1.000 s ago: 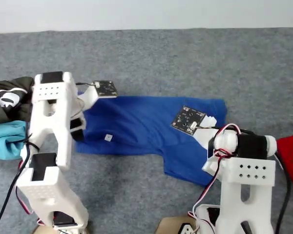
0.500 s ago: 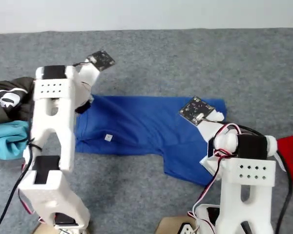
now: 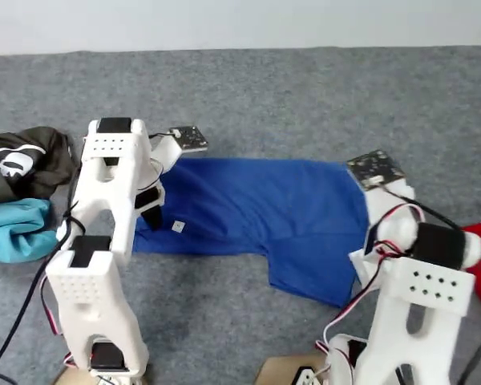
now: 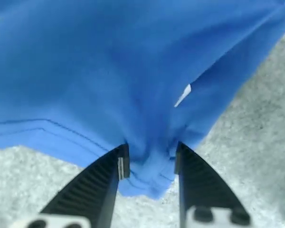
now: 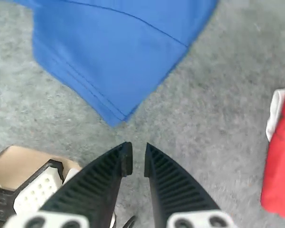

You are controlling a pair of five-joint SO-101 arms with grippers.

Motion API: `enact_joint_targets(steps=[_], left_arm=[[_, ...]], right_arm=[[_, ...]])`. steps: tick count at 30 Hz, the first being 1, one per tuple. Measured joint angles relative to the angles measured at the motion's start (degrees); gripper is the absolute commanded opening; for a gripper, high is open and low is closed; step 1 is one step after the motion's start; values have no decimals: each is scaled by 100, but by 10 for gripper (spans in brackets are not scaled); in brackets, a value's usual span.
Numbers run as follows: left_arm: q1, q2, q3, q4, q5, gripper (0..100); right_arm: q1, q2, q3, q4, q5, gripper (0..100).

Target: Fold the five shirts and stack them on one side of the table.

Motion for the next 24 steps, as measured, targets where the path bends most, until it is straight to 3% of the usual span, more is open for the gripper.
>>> enact_joint_targets(steps=[6, 18, 24], left_arm=[[-123, 457, -273, -193, 0, 3], [-123, 501, -862, 431, -343, 2], [-123, 123, -26, 431, -695, 2]], right_arm=[[334, 0, 0, 0, 0, 50], [334, 0, 0, 0, -18, 50], [334, 0, 0, 0, -18, 50]])
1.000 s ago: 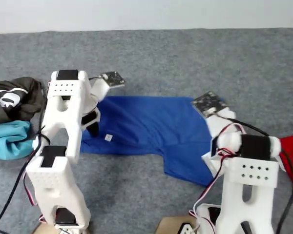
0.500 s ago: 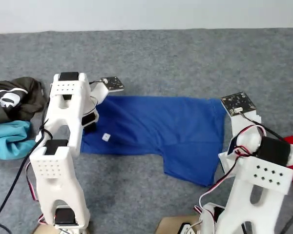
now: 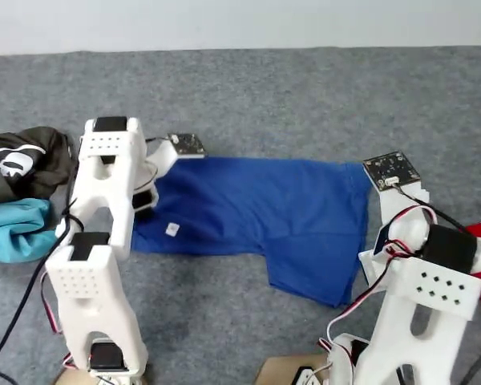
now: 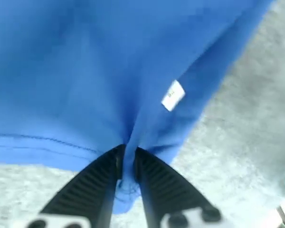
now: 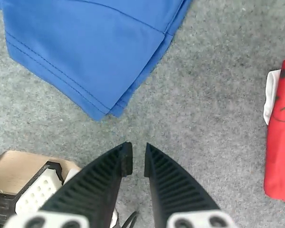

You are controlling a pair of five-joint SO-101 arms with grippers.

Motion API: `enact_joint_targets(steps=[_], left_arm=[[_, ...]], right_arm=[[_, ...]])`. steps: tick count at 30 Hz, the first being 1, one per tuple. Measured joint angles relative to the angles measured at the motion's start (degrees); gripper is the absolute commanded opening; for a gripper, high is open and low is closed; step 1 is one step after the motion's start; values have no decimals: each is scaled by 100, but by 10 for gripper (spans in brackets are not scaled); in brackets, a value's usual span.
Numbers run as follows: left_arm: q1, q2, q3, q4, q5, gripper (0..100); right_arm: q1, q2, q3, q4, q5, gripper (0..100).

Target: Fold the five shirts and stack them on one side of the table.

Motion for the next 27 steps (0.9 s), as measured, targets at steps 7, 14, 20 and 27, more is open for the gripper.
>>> enact_joint_targets(steps=[7, 14, 20, 27], left_arm=[[0, -334, 615, 0, -193, 2], [-141, -352, 615, 0, -193, 3], [-264, -352, 642, 0, -193, 34], [-211, -404, 888, 0, -220, 115]], right_arm=[[0, 0, 0, 0, 0, 50], [0, 0, 0, 0, 0, 50], [0, 0, 0, 0, 0, 50], [0, 0, 0, 0, 0, 50]])
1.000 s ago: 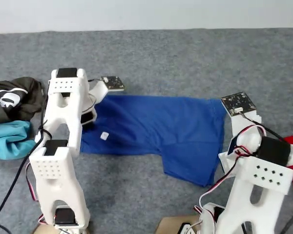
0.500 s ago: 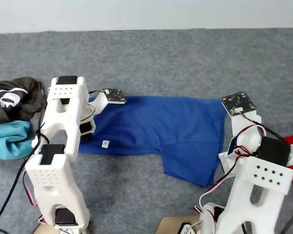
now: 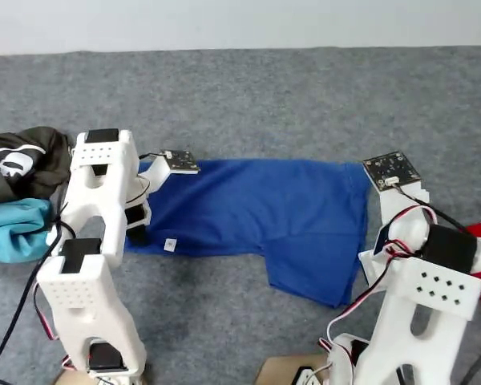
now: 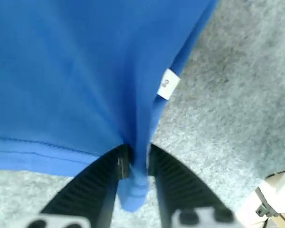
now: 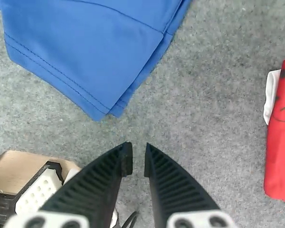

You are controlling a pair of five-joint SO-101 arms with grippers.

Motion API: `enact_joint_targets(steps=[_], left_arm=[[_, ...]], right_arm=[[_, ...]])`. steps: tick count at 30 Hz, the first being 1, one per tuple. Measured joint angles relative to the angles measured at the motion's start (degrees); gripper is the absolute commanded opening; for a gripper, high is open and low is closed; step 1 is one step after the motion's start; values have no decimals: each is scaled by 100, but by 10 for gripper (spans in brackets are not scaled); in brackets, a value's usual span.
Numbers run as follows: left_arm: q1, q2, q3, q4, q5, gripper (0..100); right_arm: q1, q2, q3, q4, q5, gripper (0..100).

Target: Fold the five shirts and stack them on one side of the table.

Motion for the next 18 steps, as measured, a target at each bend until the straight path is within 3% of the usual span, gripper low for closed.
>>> enact_joint_targets(steps=[5, 11, 16, 18], left_arm=[[0, -141, 0, 0, 0, 115], [0, -1345, 0, 0, 0, 109], [0, -1899, 0, 0, 0, 0], [0, -1864, 0, 0, 0, 3]], right_arm=[[0, 0, 0, 0, 0, 50], [0, 0, 0, 0, 0, 50], [0, 0, 0, 9, 0, 50], [0, 0, 0, 9, 0, 50]])
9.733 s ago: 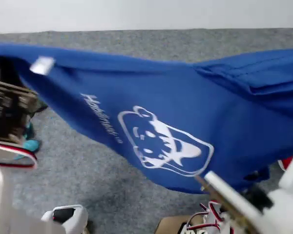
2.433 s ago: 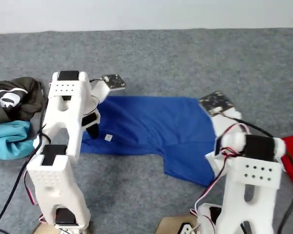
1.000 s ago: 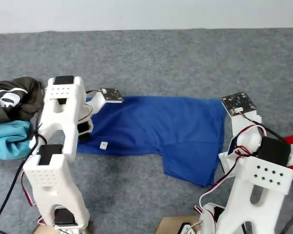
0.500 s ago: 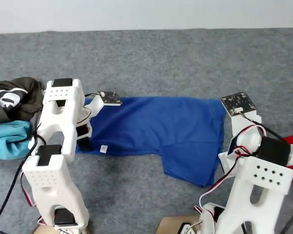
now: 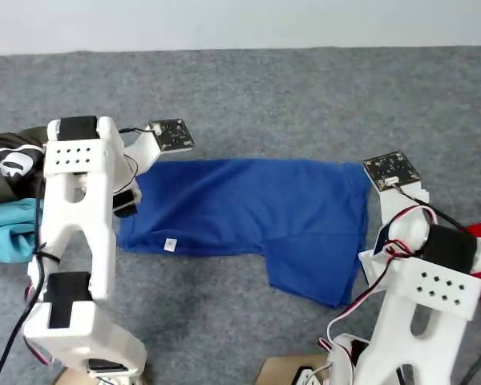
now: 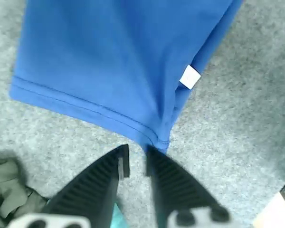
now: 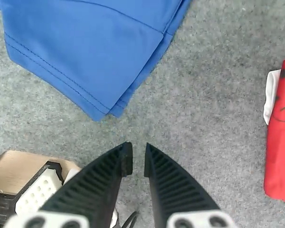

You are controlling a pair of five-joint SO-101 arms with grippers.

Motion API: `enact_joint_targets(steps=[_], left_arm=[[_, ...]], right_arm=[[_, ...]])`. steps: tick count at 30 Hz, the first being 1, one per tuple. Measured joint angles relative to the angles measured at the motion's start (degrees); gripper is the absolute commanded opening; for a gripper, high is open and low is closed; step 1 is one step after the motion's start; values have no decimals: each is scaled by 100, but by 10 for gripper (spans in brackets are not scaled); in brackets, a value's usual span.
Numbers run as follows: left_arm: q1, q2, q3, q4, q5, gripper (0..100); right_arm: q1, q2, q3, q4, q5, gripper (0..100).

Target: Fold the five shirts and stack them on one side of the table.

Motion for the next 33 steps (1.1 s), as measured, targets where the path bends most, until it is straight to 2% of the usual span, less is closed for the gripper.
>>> enact_joint_targets(steps=[15, 20, 28, 33], left_arm=[[-44, 2435, 0, -202, 352, 2], [-123, 2356, -202, -53, 290, 2], [-44, 1081, -492, 0, 290, 2], [396, 422, -492, 0, 818, 2]], right_arm=[[0, 0, 0, 9, 0, 48], [0, 0, 0, 9, 0, 49], [0, -105, 0, 9, 0, 48], [0, -976, 0, 9, 0, 48]])
